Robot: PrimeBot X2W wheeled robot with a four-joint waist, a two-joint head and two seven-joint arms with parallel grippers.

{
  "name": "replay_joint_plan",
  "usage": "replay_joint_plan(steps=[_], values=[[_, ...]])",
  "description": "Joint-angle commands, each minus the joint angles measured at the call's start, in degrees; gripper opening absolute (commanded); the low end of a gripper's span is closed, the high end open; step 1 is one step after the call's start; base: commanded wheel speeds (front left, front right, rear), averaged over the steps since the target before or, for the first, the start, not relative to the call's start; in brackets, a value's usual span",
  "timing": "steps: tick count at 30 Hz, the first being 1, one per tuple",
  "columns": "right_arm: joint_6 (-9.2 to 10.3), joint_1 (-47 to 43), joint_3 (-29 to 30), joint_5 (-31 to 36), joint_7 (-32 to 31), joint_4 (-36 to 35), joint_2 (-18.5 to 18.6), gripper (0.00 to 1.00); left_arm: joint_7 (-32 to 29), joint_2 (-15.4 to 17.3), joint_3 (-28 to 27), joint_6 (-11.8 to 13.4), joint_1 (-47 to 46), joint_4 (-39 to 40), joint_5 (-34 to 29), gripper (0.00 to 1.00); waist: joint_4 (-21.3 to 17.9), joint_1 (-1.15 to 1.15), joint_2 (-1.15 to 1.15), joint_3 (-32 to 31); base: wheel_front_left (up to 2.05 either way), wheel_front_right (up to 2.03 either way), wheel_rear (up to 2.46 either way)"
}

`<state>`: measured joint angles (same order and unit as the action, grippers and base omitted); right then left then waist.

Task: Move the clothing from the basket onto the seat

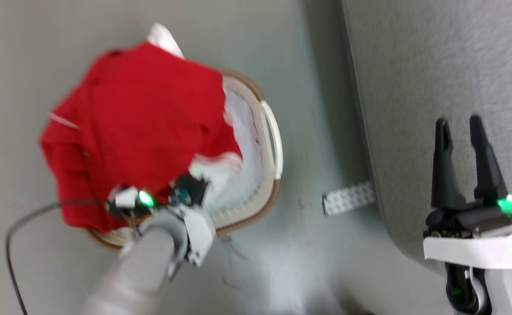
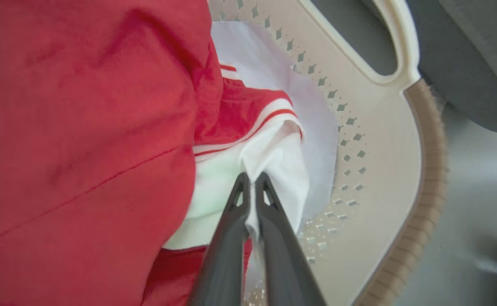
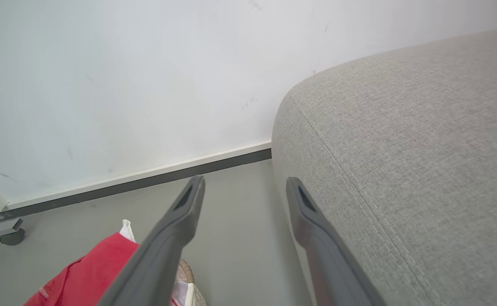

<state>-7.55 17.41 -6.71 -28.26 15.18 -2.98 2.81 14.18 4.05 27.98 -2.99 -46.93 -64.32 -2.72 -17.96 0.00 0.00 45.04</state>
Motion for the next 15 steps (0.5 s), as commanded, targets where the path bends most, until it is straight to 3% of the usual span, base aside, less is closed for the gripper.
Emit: replay_joint_plan(steps=[1, 7, 15], values=[[0.12, -1.4, 0.5, 0.3, 0.0, 0.6, 0.2, 1.00, 0.3, -0.3, 0.0, -0.5, 1.8, 0.4, 0.8, 0.00, 3.1, 0.00, 0.00, -6.8, 0.00, 0.00, 0.00], [0.12, -6.7, 1.5, 2.7, 0.0, 3.2, 0.2, 1.00, 0.8, -1.2, 3.8, -4.1, 11.2, 6.1, 8.4, 0.00, 7.2, 0.00, 0.00, -19.6, 0.00, 0.00, 0.00], [0.12, -13.5, 2.0, 4.3, 0.0, 5.5, 0.2, 1.00, -5.0, -1.1, 12.6, -4.4, 19.7, 24.3, 22.0, 0.00, 11.1, 0.00, 0.00, -33.4, 0.00, 0.00, 0.00]])
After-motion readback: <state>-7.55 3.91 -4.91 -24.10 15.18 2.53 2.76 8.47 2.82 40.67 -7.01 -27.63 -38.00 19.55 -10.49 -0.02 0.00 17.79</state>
